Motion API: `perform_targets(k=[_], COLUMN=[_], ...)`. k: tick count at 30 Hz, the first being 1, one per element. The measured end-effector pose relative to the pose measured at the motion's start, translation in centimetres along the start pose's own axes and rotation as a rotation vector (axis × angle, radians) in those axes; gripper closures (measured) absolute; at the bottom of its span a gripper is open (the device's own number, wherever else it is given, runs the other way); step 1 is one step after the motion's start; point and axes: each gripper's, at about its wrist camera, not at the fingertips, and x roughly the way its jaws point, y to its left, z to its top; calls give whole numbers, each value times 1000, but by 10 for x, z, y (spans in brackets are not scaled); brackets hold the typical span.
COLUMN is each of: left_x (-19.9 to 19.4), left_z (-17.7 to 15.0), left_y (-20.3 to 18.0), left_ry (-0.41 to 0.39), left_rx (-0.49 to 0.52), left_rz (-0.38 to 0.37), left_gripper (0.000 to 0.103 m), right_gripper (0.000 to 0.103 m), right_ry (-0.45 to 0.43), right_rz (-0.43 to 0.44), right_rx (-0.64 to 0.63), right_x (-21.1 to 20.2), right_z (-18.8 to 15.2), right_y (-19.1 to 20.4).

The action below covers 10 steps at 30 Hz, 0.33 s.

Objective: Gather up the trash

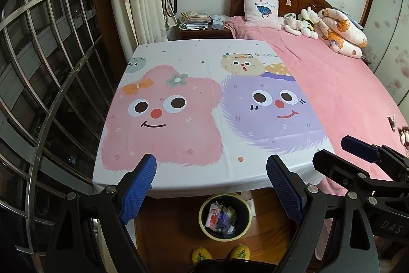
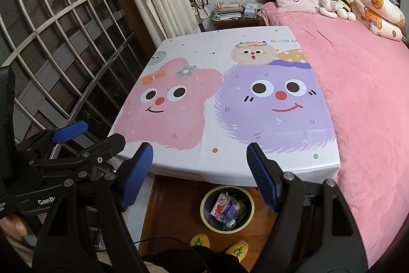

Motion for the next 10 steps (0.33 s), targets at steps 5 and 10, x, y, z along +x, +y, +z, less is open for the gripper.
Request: perform_targets(k=[5, 10], left_x=[5, 10], left_z=[-8, -12], left_y=[-8, -14], left_ry=[8, 15], left_rx=[-10, -22], left_rz=[8, 20], left_gripper=[14, 14], right_gripper=[30, 29], right_ry=[10, 18], right_rz=[4, 12], right_rx=[-3, -9], right_x=[3, 6], right_z=[-4, -4], right_y=[-5, -8])
